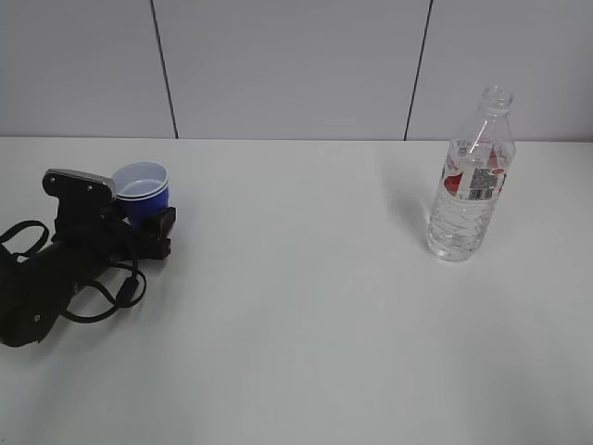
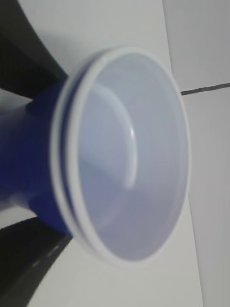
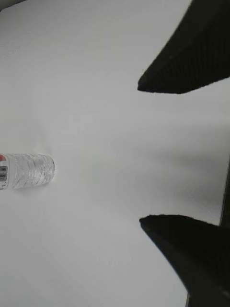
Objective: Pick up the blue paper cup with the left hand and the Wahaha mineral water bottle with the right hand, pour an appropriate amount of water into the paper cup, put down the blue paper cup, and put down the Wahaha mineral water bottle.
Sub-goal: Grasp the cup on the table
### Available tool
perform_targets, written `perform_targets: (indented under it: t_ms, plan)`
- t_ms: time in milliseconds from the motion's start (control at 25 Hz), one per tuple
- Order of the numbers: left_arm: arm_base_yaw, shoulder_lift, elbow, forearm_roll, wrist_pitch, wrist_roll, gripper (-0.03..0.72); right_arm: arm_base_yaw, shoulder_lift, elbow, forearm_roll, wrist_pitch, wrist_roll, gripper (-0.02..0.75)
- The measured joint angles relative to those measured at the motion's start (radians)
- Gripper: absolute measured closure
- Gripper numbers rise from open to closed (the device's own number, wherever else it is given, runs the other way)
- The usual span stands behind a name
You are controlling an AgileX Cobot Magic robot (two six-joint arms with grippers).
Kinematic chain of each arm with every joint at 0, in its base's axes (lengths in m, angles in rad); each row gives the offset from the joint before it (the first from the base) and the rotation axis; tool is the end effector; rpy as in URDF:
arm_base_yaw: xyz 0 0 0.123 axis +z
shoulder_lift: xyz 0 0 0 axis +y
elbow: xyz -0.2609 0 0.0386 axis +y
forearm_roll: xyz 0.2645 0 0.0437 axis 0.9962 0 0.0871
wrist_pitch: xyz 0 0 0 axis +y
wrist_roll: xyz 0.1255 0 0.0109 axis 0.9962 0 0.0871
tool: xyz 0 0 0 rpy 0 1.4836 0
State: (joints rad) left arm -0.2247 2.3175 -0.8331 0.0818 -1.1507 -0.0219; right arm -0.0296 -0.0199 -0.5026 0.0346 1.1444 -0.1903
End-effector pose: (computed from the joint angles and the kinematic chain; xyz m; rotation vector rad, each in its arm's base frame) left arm 0.3817 -0.0969 -0.0024 0.2674 1.8036 -0.2186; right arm 0.0542 0.0024 0.2621 -0.1729 2.0992 -0.0902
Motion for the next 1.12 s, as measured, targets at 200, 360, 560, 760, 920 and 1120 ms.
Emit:
perform_targets:
  t_ms: [200, 360, 560, 760, 920, 1120]
  plan:
    - [0.000, 0.002, -0.002, 0.002, 0.000, 0.000, 0.120, 0.000, 0.000, 0.000, 0.000, 0.000, 0.000, 0.151]
    - [0.000, 0.002, -0.007, 0.002, 0.000, 0.000, 0.120, 0.000, 0.000, 0.000, 0.000, 0.000, 0.000, 0.151]
    - [0.000, 0.002, -0.014, 0.002, 0.000, 0.000, 0.120, 0.000, 0.000, 0.000, 0.000, 0.000, 0.000, 0.151]
    - [0.000, 0.004, -0.015, 0.004, 0.000, 0.000, 0.120, 0.000, 0.000, 0.000, 0.000, 0.000, 0.000, 0.150]
    - [0.000, 0.006, -0.018, 0.004, 0.000, 0.000, 0.125, 0.000, 0.000, 0.000, 0.000, 0.000, 0.000, 0.150]
    - [0.000, 0.006, -0.018, 0.008, 0.000, 0.000, 0.187, 0.000, 0.000, 0.000, 0.000, 0.000, 0.000, 0.150]
